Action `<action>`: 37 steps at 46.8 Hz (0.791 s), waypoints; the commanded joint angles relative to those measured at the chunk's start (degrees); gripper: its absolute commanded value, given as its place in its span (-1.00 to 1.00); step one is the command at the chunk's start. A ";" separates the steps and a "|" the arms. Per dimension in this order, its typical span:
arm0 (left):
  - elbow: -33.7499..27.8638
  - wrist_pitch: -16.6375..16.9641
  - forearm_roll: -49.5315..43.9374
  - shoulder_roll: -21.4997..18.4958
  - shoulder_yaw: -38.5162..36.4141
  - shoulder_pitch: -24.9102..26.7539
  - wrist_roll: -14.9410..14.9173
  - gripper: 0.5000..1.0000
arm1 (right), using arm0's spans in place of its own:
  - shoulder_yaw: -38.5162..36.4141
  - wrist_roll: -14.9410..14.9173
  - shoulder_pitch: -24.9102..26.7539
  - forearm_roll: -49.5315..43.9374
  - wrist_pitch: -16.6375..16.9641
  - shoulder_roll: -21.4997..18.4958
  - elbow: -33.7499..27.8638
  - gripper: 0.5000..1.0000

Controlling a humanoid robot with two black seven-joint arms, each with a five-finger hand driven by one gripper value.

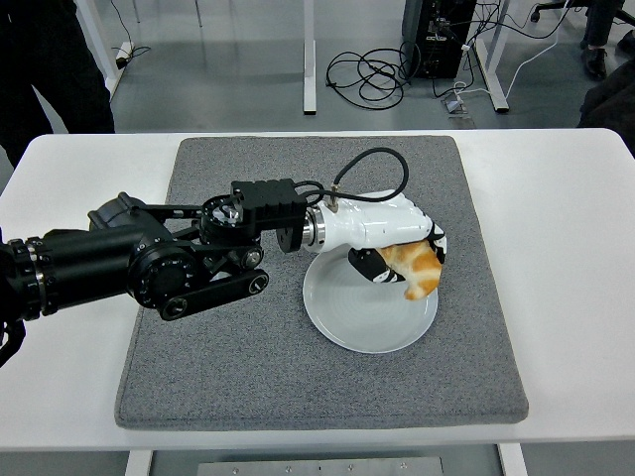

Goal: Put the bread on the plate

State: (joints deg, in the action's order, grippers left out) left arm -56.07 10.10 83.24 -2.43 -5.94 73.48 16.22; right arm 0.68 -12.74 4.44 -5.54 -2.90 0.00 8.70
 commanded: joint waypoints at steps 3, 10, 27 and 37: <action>1.57 1.50 -0.01 1.37 -1.53 -1.75 0.57 -1.00 | 0.03 -0.01 -0.05 0.00 0.00 0.00 0.00 1.00; 4.74 3.17 -0.01 2.43 -2.85 -3.07 1.53 -1.00 | 0.03 -0.01 -0.05 0.00 0.00 0.00 0.00 1.00; 8.70 6.07 -0.88 2.43 -5.66 -4.83 3.20 -1.00 | 0.03 -0.01 -0.05 0.00 0.00 0.00 0.00 1.00; 8.79 6.07 -0.88 2.43 -5.75 -5.36 3.11 -1.00 | 0.03 -0.01 0.04 0.00 0.00 0.00 0.00 1.00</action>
State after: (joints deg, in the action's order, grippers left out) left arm -47.27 16.21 82.34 0.00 -11.64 68.16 19.38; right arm 0.68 -12.74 4.45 -5.54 -2.90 0.00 8.70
